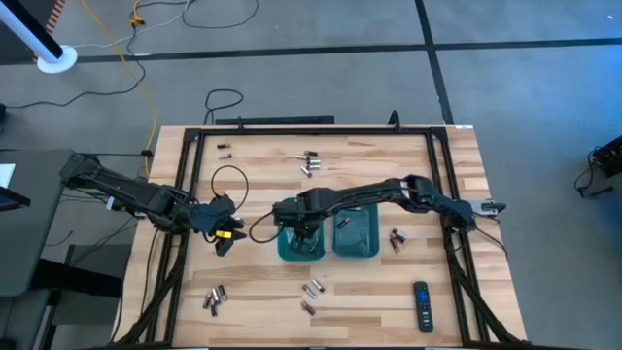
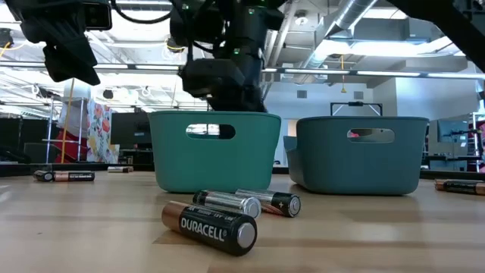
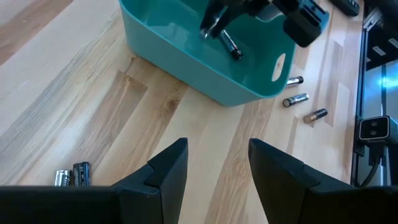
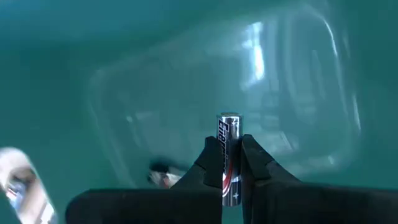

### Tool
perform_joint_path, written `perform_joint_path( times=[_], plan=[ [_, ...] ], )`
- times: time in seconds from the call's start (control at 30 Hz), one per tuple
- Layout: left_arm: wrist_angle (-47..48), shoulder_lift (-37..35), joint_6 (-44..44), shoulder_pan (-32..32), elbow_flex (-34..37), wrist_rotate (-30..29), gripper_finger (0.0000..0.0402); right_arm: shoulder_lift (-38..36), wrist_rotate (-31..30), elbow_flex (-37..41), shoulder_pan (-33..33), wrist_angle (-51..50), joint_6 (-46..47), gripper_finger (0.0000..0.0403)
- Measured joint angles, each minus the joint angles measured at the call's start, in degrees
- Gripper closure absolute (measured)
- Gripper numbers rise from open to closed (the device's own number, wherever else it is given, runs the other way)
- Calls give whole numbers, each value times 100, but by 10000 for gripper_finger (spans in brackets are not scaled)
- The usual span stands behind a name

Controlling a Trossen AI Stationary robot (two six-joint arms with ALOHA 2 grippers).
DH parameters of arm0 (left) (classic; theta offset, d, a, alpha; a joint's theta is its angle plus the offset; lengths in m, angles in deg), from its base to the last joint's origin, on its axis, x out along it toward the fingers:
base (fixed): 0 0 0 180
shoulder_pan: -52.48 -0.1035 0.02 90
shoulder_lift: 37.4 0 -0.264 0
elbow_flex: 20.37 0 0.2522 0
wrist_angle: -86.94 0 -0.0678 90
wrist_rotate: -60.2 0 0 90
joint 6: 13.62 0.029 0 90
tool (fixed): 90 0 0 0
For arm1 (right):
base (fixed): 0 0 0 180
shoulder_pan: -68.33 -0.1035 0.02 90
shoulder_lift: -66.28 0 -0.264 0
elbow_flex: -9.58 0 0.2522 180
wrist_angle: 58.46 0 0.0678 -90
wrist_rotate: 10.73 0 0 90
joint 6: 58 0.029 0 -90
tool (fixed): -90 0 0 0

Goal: Sort batteries
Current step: Put the silver battery into the green bin, then put the black battery into the blue bin

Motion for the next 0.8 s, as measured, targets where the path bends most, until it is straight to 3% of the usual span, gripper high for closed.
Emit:
perform_joint_path(
  times=[0.2, 0.8],
  plan=[
    [0, -2, -89, -1, 0, -2, 236, -5, 4, 393, 11, 308, -2, 373],
    [0, 0, -99, -1, 0, -2, 236, -14, 3, 462, 13, 548, 6, 245]
  ],
)
